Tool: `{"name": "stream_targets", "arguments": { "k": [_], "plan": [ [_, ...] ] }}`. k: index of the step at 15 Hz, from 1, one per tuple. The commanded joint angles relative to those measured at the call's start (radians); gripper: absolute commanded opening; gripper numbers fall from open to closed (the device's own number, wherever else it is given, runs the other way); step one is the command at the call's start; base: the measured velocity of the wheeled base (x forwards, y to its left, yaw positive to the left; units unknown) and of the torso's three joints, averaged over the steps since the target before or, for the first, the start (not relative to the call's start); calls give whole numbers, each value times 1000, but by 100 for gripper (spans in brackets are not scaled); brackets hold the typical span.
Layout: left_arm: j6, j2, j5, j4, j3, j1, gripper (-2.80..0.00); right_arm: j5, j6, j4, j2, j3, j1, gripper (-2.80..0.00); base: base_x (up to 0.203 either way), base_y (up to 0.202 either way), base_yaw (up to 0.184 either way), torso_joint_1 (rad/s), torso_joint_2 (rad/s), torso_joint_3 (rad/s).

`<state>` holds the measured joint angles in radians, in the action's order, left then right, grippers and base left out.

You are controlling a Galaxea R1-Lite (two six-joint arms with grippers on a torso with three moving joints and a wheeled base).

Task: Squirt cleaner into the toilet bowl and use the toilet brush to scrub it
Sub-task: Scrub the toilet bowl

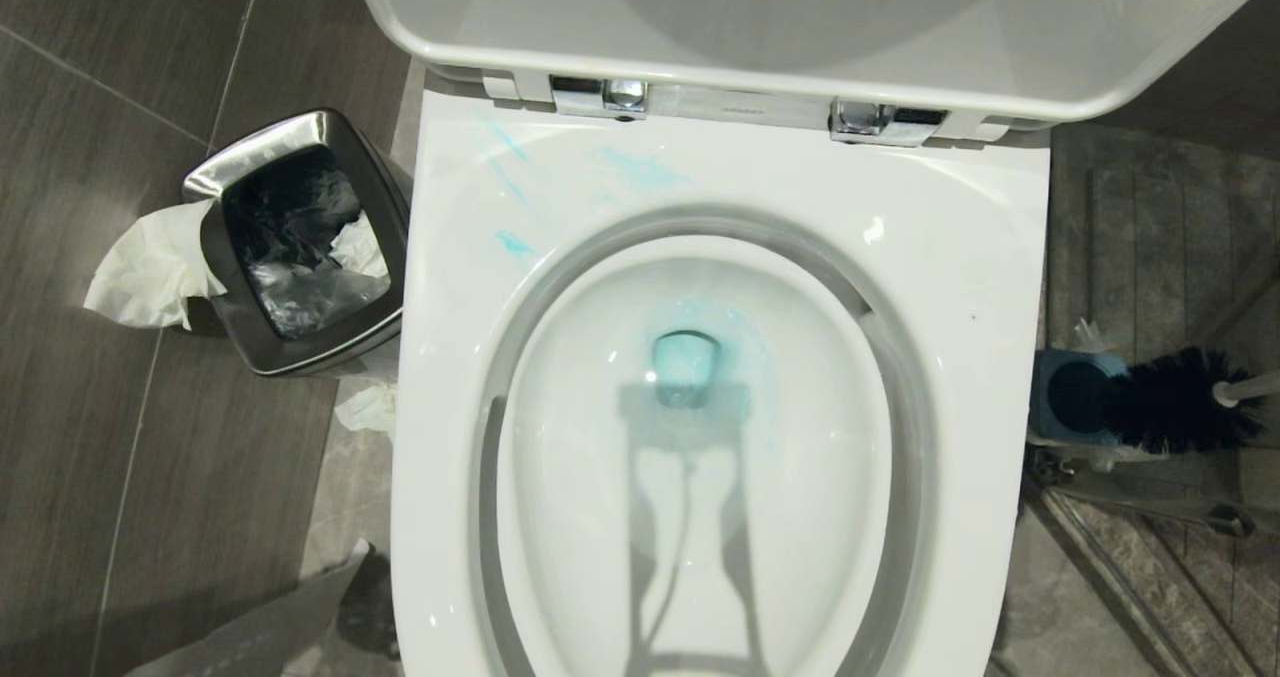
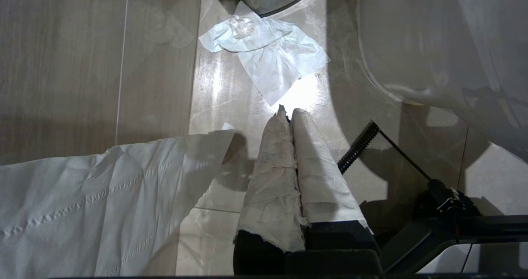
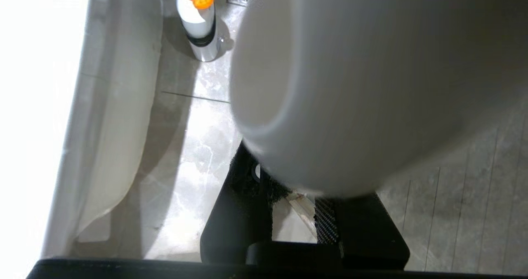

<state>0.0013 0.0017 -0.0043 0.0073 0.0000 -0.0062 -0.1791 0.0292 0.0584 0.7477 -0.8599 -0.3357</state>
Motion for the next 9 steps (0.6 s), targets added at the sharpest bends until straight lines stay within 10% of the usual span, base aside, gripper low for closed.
{"name": "stream_targets", "arguments": {
  "k": [1,9],
  "plan": [
    [0,0,0,0,2,0,-280,9,-3,44,-44,-34,1,-280,0,0,0,0,0,0],
    [0,0,0,0,2,0,-280,335,12,81,-61,-65,47,-280,0,0,0,0,0,0]
  ]
}}
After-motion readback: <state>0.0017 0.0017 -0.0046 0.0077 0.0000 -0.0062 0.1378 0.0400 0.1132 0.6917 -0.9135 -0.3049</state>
